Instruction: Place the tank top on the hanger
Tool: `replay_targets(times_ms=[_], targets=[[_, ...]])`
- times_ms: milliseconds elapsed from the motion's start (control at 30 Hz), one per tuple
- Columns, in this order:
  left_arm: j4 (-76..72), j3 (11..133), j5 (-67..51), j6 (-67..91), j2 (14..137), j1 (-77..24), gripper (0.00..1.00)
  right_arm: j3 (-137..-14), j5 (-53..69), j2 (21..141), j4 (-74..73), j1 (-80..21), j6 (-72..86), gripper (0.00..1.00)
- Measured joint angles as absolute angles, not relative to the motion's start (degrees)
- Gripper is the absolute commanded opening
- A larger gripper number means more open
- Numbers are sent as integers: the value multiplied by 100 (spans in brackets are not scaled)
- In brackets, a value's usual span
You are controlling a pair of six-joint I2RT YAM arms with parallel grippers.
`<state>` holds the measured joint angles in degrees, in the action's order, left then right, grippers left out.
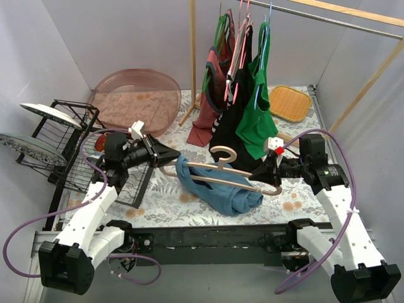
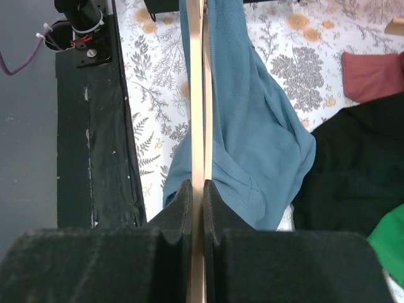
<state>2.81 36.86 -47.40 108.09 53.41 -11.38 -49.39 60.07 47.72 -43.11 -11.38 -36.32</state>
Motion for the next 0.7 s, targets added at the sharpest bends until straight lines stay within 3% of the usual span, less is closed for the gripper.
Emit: replay_targets(times_ms=[67,100,200,267,400,700], targets=[[810,4169,-4491,10449,5334,-1138,53,-4875,6086,4735,-4119,-1138,-3531,1],[1048,4407,-4368,10200,5334,-1135,68,-4851,6114,4698,-4012,-1138,-3461,1],[1791,5273,-3892,9417,5260,-1135,81,-4777,6169,4525,-3717,-1138,-3240,1],[2220,5878,-3612,8654,5148,-1133,98,-4764,6173,4397,-3465,-1138,-3013,1],[2480,6534,-3778,7081,4799,-1188,98,-4871,6248,4327,-3284,-1138,-2845,1],[2493,6552,-4963,4001,4775,-1734,98,-5896,6567,5011,-4136,-1138,-3592,1]])
